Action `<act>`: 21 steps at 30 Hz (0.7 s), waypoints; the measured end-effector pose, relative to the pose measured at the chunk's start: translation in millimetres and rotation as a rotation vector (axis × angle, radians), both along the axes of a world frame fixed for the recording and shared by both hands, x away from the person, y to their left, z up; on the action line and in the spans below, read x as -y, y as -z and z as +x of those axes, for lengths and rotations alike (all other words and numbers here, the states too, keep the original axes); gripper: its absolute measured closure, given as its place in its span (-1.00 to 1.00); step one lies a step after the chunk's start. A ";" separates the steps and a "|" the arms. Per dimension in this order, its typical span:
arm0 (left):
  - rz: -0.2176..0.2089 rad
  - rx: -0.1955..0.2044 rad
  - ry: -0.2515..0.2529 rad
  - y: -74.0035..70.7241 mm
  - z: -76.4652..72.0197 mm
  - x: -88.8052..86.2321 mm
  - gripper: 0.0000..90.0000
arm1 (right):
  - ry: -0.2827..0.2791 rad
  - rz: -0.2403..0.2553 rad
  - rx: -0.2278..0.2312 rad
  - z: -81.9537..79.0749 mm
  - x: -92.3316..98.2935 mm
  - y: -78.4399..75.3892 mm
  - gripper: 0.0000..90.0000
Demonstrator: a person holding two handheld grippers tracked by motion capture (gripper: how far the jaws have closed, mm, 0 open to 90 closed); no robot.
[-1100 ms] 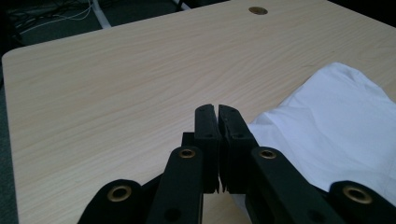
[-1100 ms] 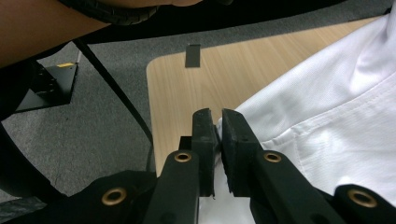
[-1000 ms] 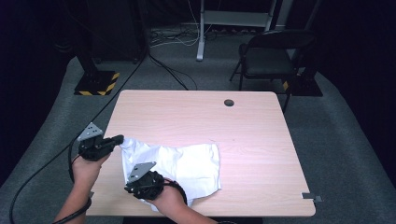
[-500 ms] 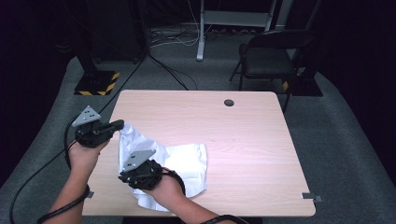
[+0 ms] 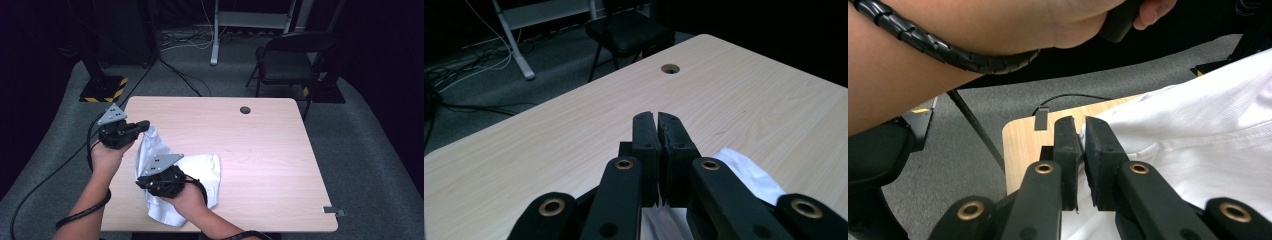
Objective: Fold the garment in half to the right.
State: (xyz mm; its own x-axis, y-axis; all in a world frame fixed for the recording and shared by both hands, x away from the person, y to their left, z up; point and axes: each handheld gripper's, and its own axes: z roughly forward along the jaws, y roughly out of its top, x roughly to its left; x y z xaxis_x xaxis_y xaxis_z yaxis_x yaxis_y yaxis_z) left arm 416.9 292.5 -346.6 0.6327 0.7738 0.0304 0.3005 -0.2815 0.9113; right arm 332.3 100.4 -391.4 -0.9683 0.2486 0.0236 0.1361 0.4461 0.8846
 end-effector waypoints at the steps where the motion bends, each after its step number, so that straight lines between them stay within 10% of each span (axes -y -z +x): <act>1: -0.006 -0.003 0.003 0.6 1.4 2.5 0.92 | 0.003 0.003 0.001 0.2 1.6 -0.2 0.87; 21: 0.014 -0.011 0.069 5.0 9.8 46.0 0.92 | 0.058 0.034 -0.016 0.0 44.0 12.7 0.97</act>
